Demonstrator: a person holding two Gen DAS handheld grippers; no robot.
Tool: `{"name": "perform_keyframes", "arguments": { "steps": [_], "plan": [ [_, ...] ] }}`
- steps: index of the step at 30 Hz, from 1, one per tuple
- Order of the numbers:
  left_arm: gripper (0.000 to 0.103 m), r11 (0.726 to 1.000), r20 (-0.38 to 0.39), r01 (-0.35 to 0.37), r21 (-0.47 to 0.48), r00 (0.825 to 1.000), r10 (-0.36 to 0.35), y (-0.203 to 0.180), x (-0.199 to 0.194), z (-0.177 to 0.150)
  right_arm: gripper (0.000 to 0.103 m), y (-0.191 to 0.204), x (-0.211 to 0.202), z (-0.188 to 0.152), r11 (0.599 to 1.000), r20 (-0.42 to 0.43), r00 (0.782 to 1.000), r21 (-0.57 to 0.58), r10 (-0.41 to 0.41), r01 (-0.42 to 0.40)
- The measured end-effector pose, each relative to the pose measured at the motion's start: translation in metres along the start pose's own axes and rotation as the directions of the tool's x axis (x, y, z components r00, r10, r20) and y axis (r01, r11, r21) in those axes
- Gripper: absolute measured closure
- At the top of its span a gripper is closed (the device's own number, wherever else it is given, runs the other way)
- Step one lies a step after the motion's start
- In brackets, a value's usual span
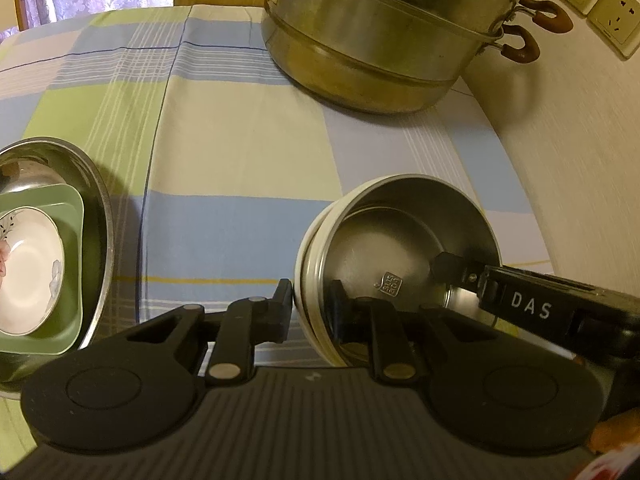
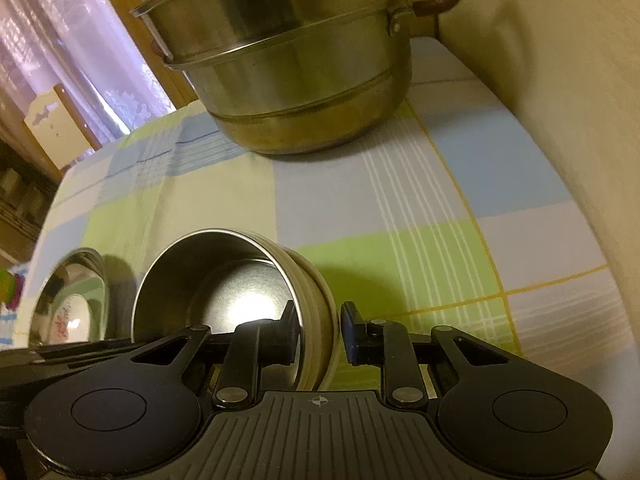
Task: Organize plates and bowls
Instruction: 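Lift the bowl stack with both grippers and carry it toward the steel tray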
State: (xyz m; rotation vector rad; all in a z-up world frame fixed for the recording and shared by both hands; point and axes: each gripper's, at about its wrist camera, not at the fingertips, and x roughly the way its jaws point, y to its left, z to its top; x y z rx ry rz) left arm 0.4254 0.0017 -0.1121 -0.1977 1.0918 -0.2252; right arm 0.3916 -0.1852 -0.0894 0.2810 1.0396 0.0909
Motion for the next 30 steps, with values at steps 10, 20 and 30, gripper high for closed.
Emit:
{"name": "perform_keyframes", "arguments": {
  "steps": [10, 20, 30],
  "plan": [
    [0.087, 1.0, 0.018, -0.012, 0.016, 1.0, 0.012, -0.004, -0.003, -0.003, 0.092, 0.01, -0.022, -0.008, 0.998, 0.113, 0.994, -0.068, 0.008, 0.0],
    [0.088, 0.999, 0.006, -0.02, 0.034, 1.0, 0.02, -0.006, -0.008, 0.004, 0.091, -0.007, -0.02, 0.01, 0.992, 0.021, 0.998, 0.104, 0.065, -0.067],
    [0.087, 0.999, -0.011, -0.016, 0.04, 1.0, 0.016, -0.006, -0.009, 0.01, 0.089, -0.017, -0.011, 0.034, 0.981, -0.12, 0.988, 0.179, 0.094, -0.072]
  ]
}}
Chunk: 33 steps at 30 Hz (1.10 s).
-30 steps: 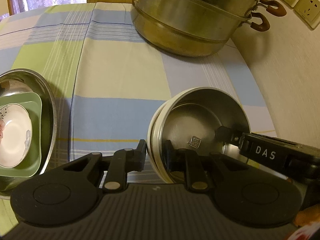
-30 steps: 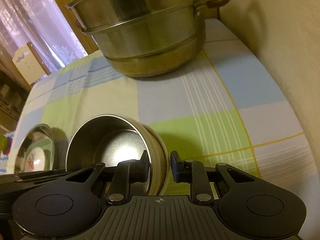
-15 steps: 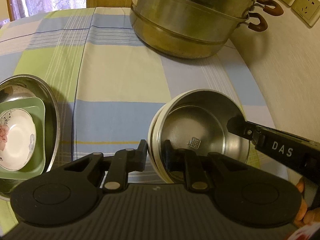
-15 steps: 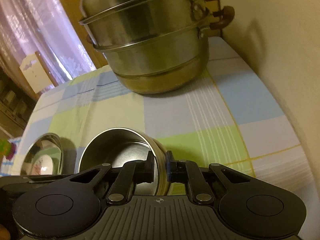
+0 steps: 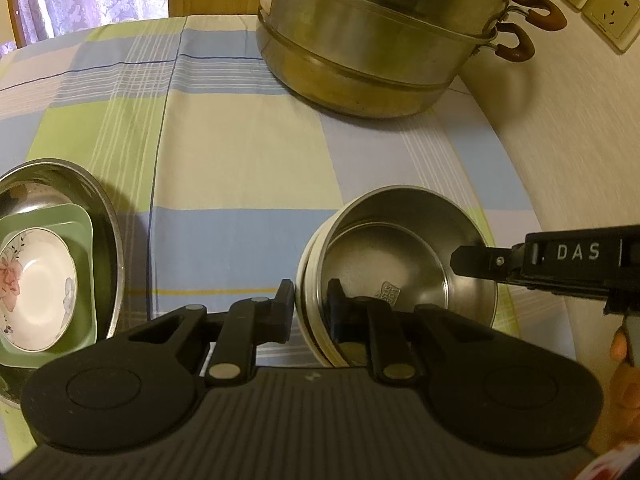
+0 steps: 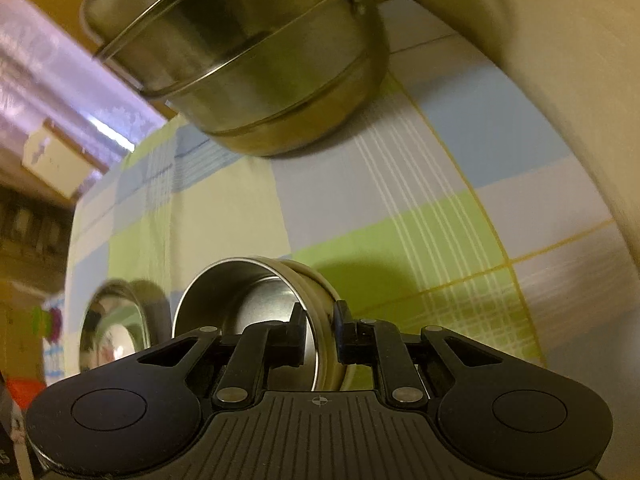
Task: Organize plates and bowls
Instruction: 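Lift the bowl stack with both grippers and carry it toward the steel tray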
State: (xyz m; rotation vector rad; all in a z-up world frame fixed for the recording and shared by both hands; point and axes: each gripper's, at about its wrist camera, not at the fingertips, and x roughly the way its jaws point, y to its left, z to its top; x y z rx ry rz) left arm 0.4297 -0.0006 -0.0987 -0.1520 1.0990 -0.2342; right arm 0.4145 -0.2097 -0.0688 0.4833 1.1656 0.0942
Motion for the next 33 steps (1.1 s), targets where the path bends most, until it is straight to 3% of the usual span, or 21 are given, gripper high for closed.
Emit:
{"name": "perform_keyframes", "arguments": {
  "steps": [4, 9, 14, 26, 33],
  "plan": [
    [0.087, 1.0, -0.002, 0.009, -0.004, 1.0, -0.009, 0.002, 0.001, 0.001, 0.089, 0.013, -0.001, -0.01, 0.991, 0.05, 0.998, -0.12, -0.046, 0.052],
    [0.087, 1.0, -0.01, 0.016, 0.005, 1.0, -0.016, 0.003, 0.003, 0.0, 0.087, 0.014, 0.001, -0.018, 0.985, 0.06, 0.996, -0.16, -0.061, 0.07],
    [0.086, 1.0, -0.029, 0.023, 0.0, 0.999, -0.023, 0.003, 0.01, 0.0, 0.077, 0.005, 0.009, -0.021, 0.99, 0.038, 0.997, -0.121, -0.067, 0.072],
    [0.087, 1.0, -0.03, 0.018, 0.022, 0.999, -0.017, 0.003, 0.01, 0.0, 0.078, -0.004, 0.015, -0.016, 0.999, 0.003, 0.999, -0.019, -0.04, 0.04],
    [0.087, 1.0, -0.015, -0.029, -0.004, 0.999, 0.029, 0.019, -0.004, -0.004, 0.079, 0.008, 0.022, -0.021, 1.0, -0.063, 0.998, -0.016, 0.003, -0.004]
  ]
}}
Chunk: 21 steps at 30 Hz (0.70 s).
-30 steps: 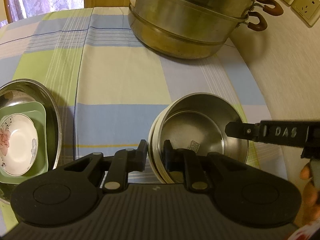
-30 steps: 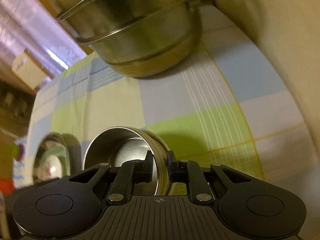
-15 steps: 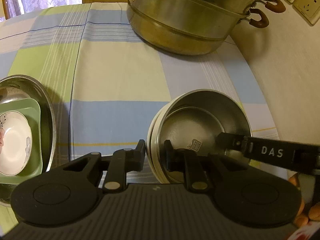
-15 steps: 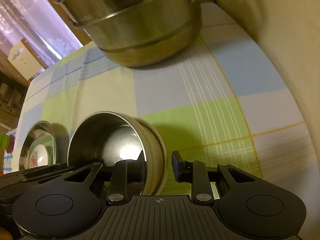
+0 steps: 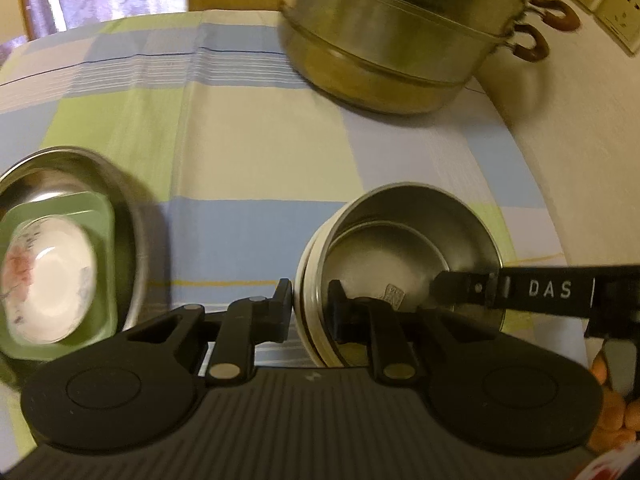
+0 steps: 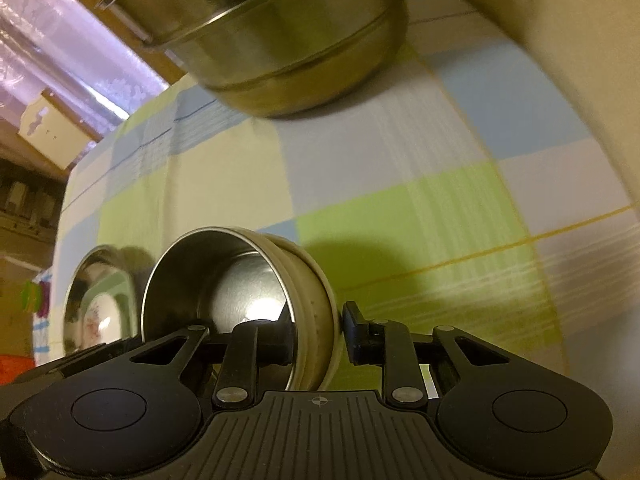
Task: Organize plates and bowls
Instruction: 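Lift the bowl stack with both grippers and carry it toward the steel tray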
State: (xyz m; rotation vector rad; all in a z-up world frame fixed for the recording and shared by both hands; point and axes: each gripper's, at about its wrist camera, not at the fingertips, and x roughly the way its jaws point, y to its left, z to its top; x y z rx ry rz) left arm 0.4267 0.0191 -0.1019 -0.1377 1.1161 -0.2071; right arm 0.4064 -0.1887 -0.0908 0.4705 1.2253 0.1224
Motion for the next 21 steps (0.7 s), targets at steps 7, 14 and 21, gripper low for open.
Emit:
{"name": "perform_keyframes", "arguments": {
  "steps": [7, 14, 21],
  "plan": [
    [0.087, 0.997, -0.005, -0.05, -0.064, 0.999, 0.049, 0.037, -0.021, -0.015, 0.079, 0.031, 0.011, -0.018, 0.997, -0.05, 0.998, -0.062, 0.046, -0.049],
    [0.087, 0.988, -0.018, -0.08, -0.13, 0.997, 0.078, 0.057, -0.038, -0.04, 0.079, 0.057, 0.015, -0.036, 0.984, -0.077, 0.996, -0.166, 0.054, -0.066],
    [0.086, 0.982, -0.024, -0.083, -0.17, 0.996, 0.08, 0.065, -0.043, -0.051, 0.079, 0.073, 0.018, -0.045, 0.967, -0.073, 0.997, -0.249, 0.04, -0.057]
  ]
}}
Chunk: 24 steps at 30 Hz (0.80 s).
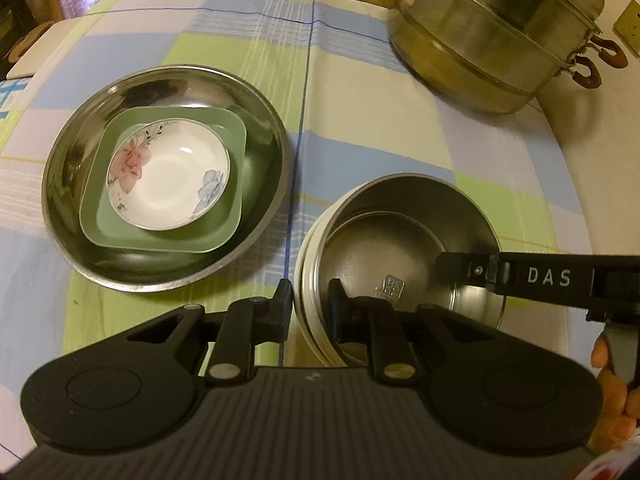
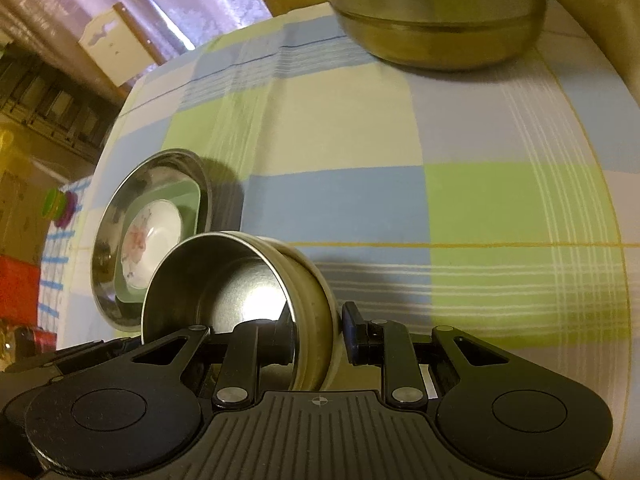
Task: Organize plates and bowls
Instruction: 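Lift the bowl stack with both grippers and carry it toward the steel tray, then lower the bowl stack with both grippers onto the green plate in the tray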
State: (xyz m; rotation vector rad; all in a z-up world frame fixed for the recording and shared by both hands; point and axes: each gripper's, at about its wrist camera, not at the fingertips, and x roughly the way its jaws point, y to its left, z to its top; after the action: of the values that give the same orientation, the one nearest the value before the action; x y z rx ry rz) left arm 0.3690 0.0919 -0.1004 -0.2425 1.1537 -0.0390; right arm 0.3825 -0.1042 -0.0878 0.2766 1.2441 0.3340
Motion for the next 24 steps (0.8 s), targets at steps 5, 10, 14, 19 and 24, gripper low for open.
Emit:
{"name": "perform_keyframes", "arguments": {
  "steps": [5, 10, 14, 19, 24],
  "plan": [
    [0.086, 1.0, 0.004, 0.01, -0.014, 1.0, -0.01, 0.0014, 0.001, -0.0012, 0.079, 0.0016, 0.0023, -0.0005, 1.0, -0.001, 1.0, -0.025, -0.006, 0.006],
    [0.086, 1.0, 0.004, 0.009, -0.018, 1.0, -0.009, 0.001, 0.0015, -0.0015, 0.079, 0.0036, 0.0023, -0.0014, 0.999, 0.002, 1.0, -0.042, -0.011, 0.011],
    [0.084, 1.0, 0.011, -0.022, -0.005, 1.0, 0.022, -0.0019, 0.0011, -0.0015, 0.079, 0.006, 0.0024, -0.0028, 0.998, 0.006, 1.0, -0.059, -0.018, 0.018],
    [0.087, 1.0, 0.012, -0.013, -0.01, 1.0, 0.013, -0.0015, 0.0022, -0.0005, 0.079, -0.0013, 0.0032, -0.0031, 1.0, 0.005, 1.0, -0.009, 0.008, -0.008],
    [0.088, 1.0, 0.018, -0.013, -0.004, 1.0, 0.014, -0.0031, 0.0016, -0.0029, 0.078, -0.0035, 0.0016, -0.0058, 1.0, 0.021, 1.0, 0.008, 0.015, -0.015]
  ]
}}
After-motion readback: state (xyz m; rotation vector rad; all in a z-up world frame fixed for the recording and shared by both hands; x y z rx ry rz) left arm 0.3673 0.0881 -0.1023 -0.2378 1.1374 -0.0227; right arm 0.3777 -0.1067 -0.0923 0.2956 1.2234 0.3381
